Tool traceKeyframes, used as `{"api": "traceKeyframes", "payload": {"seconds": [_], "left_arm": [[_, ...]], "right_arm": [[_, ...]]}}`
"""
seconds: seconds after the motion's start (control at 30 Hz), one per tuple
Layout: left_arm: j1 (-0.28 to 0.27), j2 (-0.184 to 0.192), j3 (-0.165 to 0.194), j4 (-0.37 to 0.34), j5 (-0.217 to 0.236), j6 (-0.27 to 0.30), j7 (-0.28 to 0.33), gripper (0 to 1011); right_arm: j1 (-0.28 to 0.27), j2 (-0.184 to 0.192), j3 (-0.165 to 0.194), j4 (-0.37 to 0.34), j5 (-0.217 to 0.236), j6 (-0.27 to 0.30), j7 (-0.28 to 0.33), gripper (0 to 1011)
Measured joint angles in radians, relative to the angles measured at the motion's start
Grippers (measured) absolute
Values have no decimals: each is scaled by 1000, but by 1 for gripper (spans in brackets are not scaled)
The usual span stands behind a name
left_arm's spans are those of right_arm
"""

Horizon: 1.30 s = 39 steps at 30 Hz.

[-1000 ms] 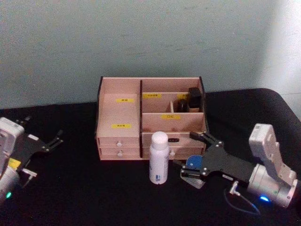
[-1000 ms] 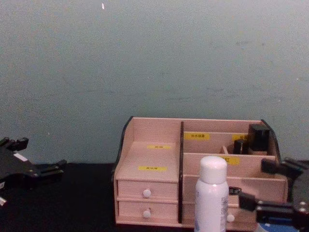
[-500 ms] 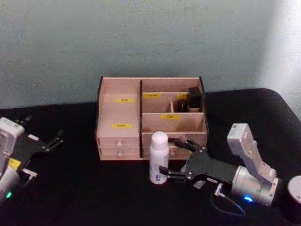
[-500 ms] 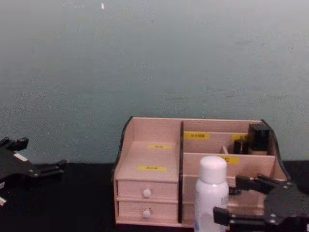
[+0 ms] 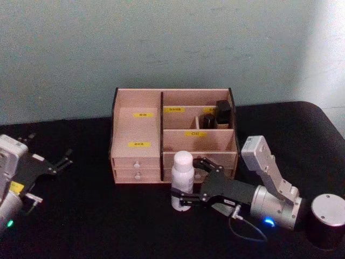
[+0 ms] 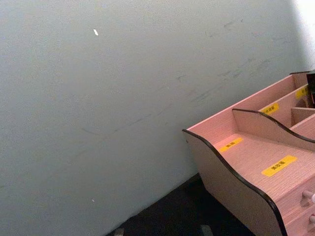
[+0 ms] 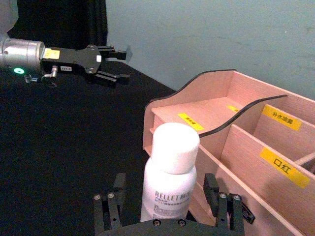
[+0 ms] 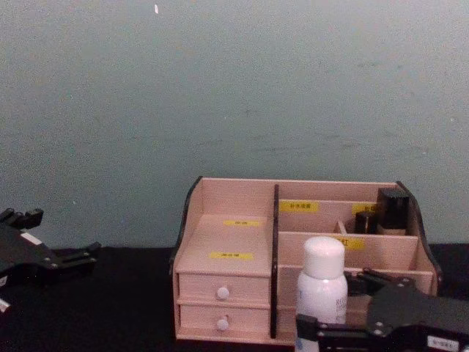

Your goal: Pick up the facial cleanser and watermelon frost from the table and place them into the tiered storage box.

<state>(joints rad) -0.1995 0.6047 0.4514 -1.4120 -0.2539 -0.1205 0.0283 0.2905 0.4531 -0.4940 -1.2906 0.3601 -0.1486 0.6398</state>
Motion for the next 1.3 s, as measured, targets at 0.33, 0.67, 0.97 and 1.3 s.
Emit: {"api": "traceKeyframes", "payload": {"seconds": [0.33, 0.67, 0.97, 1.3], "left_arm": [[0, 0, 0, 0, 0, 0, 0, 1001], [0, 0, 0, 0, 0, 0, 0, 1001], [0, 0, 0, 0, 0, 0, 0, 1001], [0, 0, 0, 0, 0, 0, 0, 1001]], "right_arm": [[28, -30, -10, 39, -9, 15, -3, 1003], [28, -30, -10, 40, -10, 15, -4, 1003], [27, -29, -10, 38, -9, 14, -5, 913], [26, -28, -9, 36, -9, 13, -5, 629]]}}
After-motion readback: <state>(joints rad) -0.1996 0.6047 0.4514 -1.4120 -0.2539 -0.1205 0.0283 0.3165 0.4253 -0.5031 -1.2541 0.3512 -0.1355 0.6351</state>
